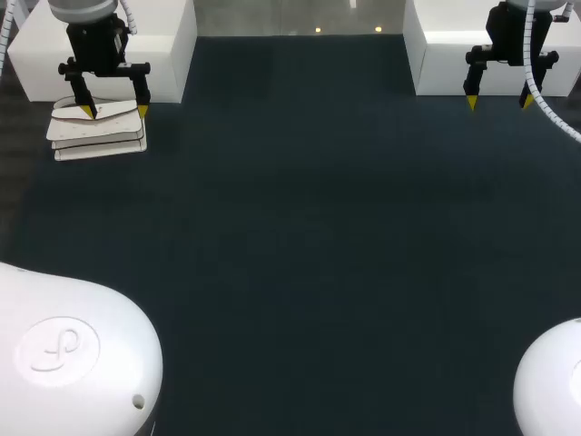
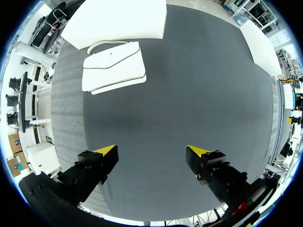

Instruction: Pick up the bag, open it, inspect its contents, close it, and place it on the opposite side

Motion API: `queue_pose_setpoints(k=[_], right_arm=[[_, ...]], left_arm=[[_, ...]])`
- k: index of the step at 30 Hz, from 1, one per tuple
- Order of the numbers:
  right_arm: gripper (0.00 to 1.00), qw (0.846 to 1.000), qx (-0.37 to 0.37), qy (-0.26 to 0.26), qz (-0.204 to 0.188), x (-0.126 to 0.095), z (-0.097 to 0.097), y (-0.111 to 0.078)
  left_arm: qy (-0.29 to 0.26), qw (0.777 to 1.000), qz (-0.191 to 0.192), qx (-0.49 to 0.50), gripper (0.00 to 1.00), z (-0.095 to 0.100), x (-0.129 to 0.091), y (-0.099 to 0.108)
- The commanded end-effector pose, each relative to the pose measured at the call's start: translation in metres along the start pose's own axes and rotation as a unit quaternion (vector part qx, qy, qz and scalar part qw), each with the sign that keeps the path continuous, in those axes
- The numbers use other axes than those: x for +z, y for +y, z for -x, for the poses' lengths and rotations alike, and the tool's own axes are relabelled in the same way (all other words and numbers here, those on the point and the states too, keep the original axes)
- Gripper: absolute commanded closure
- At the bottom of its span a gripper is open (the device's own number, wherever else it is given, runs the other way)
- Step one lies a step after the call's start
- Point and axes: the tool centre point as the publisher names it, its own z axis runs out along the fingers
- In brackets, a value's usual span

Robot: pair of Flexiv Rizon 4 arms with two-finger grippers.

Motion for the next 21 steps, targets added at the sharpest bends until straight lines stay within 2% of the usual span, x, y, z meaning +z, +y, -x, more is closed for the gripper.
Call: queue_pose_setpoints(k=[1,9,12,16,18,19,21], right_arm=[[0.0,1.0,0.0,-0.001,-0.001,-0.001,0.0,0.0],[0.0,1.0,0.0,-0.001,-0.001,-0.001,0.0,0.0],[0.0,1.0,0.0,-0.001,-0.001,-0.001,0.0,0.0],[0.0,0.995,-0.088,-0.001,0.047,-0.001,-0.004,0.001],[0.0,0.988,-0.135,0.014,0.076,0.0,-0.005,0.001],[0.0,0.982,-0.167,0.004,0.085,0.002,-0.008,0.001],[0.0,0.971,-0.208,0.027,0.111,0.006,-0.01,0.002]], left_arm=[[-0.001,1.0,0.0,0.0,0.0,0.0,0.0,0.0],[-0.001,1.0,0.0,0.0,0.0,0.0,0.0,0.0],[0.001,1.0,-0.001,0.01,0.0,0.008,0.001,-0.004],[0.016,1.0,0.0,0.017,0.0,0.029,0.006,-0.008],[0.02,1.0,0.001,0.018,0.0,0.038,0.008,-0.009],[0.031,0.999,0.003,0.018,0.0,0.048,0.011,-0.012],[0.038,0.999,0.0,0.017,0.0,0.057,0.014,-0.014]])
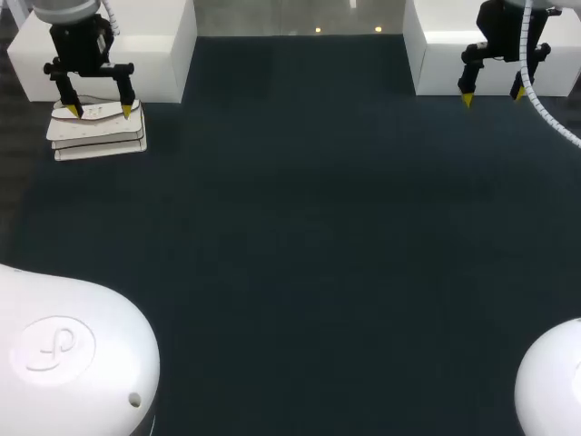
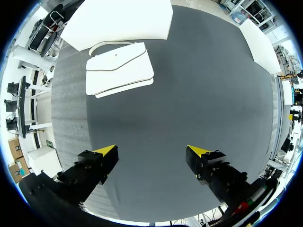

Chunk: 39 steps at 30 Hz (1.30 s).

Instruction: Pick up the bag, open it, inspect its contents, close it, and place it on the opposite side

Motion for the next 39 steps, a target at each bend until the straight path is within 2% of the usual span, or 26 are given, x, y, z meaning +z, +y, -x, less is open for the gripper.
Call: queue_pose_setpoints(k=[1,3,6,12,18,30,39], right_arm=[[0.0,0.985,-0.141,0.023,0.094,0.013,-0.002,-0.011],[0.0,0.974,-0.186,0.048,0.124,0.017,-0.004,-0.011],[0.0,0.956,-0.244,0.058,0.15,0.024,-0.009,-0.011],[0.0,0.91,-0.343,0.088,0.213,0.039,-0.02,-0.009],[0.0,0.874,-0.409,0.096,0.244,0.052,-0.031,-0.004],[0.0,0.818,-0.483,0.154,0.273,0.078,-0.042,0.006],[0.0,0.79,-0.538,0.164,0.245,0.098,-0.063,0.02]], left_arm=[[0.041,0.999,-0.003,0.001,0.0,0.029,0.009,-0.006],[0.048,0.999,-0.007,-0.002,0.0,0.041,0.011,-0.008],[0.062,0.998,-0.016,-0.003,0.0,0.06,0.013,-0.012],[0.097,0.995,-0.028,0.0,0.0,0.094,0.02,-0.022],[0.129,0.991,-0.038,-0.005,0.0,0.117,0.028,-0.034],[0.158,0.987,-0.042,-0.009,0.0,0.141,0.04,-0.06],[0.185,0.982,-0.045,-0.019,0.0,0.155,0.048,-0.07]])
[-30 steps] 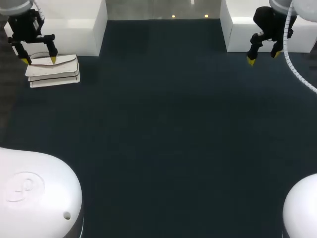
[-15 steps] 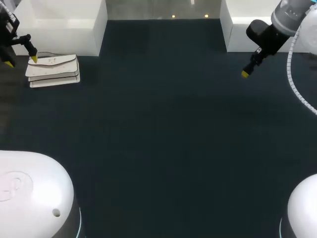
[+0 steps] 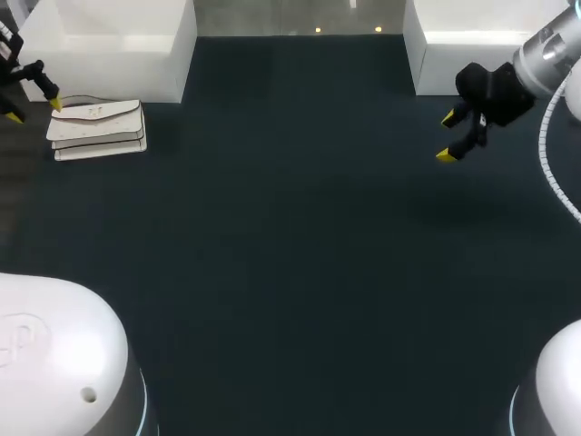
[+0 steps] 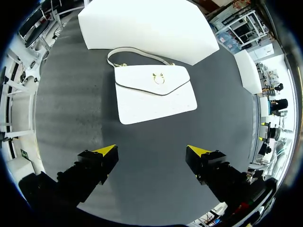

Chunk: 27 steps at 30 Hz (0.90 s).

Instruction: Pick up the bag, open it, inspect its contents, close it, and place it on the opposite side

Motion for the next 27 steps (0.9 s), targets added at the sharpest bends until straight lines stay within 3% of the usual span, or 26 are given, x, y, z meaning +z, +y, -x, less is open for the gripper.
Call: queue_pose_setpoints(k=[1,17,27], right_arm=[[0.0,0.999,-0.029,0.032,0.025,0.014,0.012,0.001],[0.0,0.997,-0.052,0.059,0.025,0.049,0.04,0.014],[0.0,0.995,-0.065,0.066,0.031,0.064,0.039,0.021]], left_arm=[[0.035,0.999,0.008,-0.003,0.0,0.011,0.005,-0.009],[0.05,0.999,0.005,-0.009,0.0,0.027,0.013,-0.02],[0.079,0.997,-0.003,-0.019,0.0,0.038,0.019,-0.024]])
